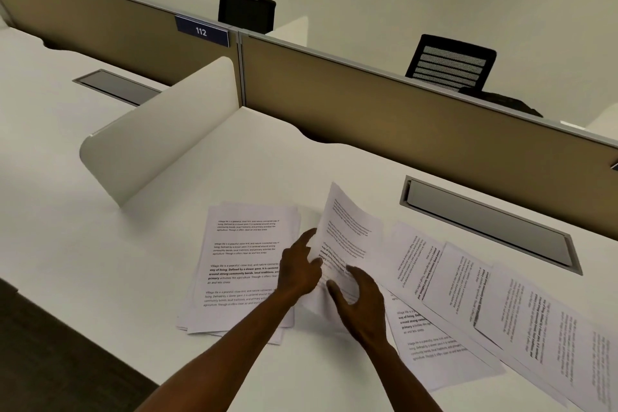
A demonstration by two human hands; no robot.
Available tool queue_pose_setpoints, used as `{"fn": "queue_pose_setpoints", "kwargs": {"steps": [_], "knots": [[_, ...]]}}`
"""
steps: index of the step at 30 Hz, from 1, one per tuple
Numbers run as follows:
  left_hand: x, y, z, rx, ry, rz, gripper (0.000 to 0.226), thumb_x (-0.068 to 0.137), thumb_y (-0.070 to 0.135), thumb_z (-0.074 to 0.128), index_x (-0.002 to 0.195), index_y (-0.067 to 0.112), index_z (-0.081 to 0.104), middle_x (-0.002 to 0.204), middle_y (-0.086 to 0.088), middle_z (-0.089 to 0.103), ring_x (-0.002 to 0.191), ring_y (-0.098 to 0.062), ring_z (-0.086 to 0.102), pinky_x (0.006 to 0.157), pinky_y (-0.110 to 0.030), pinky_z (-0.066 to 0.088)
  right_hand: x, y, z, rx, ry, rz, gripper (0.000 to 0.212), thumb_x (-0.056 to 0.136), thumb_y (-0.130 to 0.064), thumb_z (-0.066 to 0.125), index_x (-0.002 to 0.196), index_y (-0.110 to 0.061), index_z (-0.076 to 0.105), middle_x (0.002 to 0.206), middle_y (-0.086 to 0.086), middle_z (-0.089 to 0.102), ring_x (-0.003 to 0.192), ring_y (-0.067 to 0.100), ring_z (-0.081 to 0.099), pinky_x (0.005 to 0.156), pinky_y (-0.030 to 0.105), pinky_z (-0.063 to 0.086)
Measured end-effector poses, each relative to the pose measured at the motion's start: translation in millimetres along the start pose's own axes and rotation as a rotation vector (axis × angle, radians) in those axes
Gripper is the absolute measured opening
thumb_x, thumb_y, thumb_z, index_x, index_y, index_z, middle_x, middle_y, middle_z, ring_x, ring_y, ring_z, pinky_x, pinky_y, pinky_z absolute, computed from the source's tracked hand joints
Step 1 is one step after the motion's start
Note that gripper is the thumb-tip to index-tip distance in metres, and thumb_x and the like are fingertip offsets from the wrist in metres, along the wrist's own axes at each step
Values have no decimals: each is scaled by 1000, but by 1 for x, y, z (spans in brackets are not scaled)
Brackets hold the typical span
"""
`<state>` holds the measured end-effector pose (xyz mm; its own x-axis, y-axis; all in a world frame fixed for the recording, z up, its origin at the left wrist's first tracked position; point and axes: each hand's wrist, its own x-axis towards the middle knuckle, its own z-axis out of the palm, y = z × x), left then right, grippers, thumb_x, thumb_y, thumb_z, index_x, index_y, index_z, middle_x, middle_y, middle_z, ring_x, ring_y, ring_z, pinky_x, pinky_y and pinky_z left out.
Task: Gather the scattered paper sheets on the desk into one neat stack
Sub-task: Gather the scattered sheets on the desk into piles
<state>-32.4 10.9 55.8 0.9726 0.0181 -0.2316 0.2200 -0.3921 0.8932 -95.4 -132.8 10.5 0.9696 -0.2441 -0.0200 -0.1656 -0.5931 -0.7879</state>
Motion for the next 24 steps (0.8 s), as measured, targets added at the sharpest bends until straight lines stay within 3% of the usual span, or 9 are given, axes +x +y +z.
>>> {"fn": "queue_pose_setpoints", "kwargs": {"steps": [2, 5, 8, 10, 13, 15, 18, 24], "knots": [[-4, 2, -16, -81, 3, 25, 65, 87, 13, 68, 141, 40, 44, 130, -4, 62, 118, -19, 59, 95, -41, 56, 5, -2, -6, 20, 46, 87, 68, 81, -58, 66, 137, -22, 50, 139, 0, 55, 126, 17, 51, 104, 28, 37], [-12, 7, -42, -253, -39, 58, 63, 87, 15, 70, 137, 45, 46, 124, 2, 65, 107, -18, 66, 84, -42, 61, 11, -8, -14, 193, -22, 260, 72, 82, -59, 64, 143, -25, 43, 143, 3, 51, 129, 22, 50, 105, 38, 41], [-18, 12, -66, -470, -110, 19, 62, 86, 10, 71, 138, 36, 49, 118, -5, 70, 101, -27, 71, 81, -49, 61, 21, -14, -10, 579, -183, 481, 72, 76, -55, 73, 138, -25, 50, 130, 3, 61, 119, 24, 57, 94, 38, 47], [-19, 10, -79, -589, -133, -16, 61, 84, 6, 71, 136, 30, 51, 117, -9, 71, 103, -31, 70, 84, -53, 59, 26, -18, -5, 825, -332, 589, 76, 65, -54, 81, 128, -16, 61, 123, 13, 67, 113, 31, 63, 97, 48, 49], [-18, -2, -96, -635, -98, -47, 62, 80, 9, 73, 136, 26, 53, 122, -11, 69, 110, -33, 67, 91, -55, 55, 30, -27, 2, 1008, -471, 569, 58, 75, -36, 81, 123, -8, 65, 126, 20, 65, 116, 35, 62, 106, 53, 43], [-16, -15, -109, -571, -45, -57, 61, 82, 11, 73, 137, 28, 52, 123, -8, 69, 110, -32, 67, 92, -54, 55, 32, -33, 5, 1079, -510, 530, 56, 77, -26, 80, 127, -9, 62, 127, 18, 65, 118, 39, 61, 105, 59, 43], [-10, -37, -127, -405, 28, -100, 59, 87, 10, 70, 138, 31, 50, 120, -7, 70, 102, -28, 70, 89, -53, 57, 36, -43, 10, 1077, -499, 506, 48, 78, -13, 79, 123, -6, 64, 121, 19, 68, 111, 41, 65, 98, 61, 47], [-8, -68, -134, -129, 91, -269, 59, 84, 20, 74, 138, 24, 49, 124, -9, 65, 106, -26, 65, 95, -46, 54, 35, -49, 39, 671, -334, 496, 32, 84, 2, 67, 112, -14, 64, 112, 9, 71, 98, 27, 69, 89, 46, 57]]}}
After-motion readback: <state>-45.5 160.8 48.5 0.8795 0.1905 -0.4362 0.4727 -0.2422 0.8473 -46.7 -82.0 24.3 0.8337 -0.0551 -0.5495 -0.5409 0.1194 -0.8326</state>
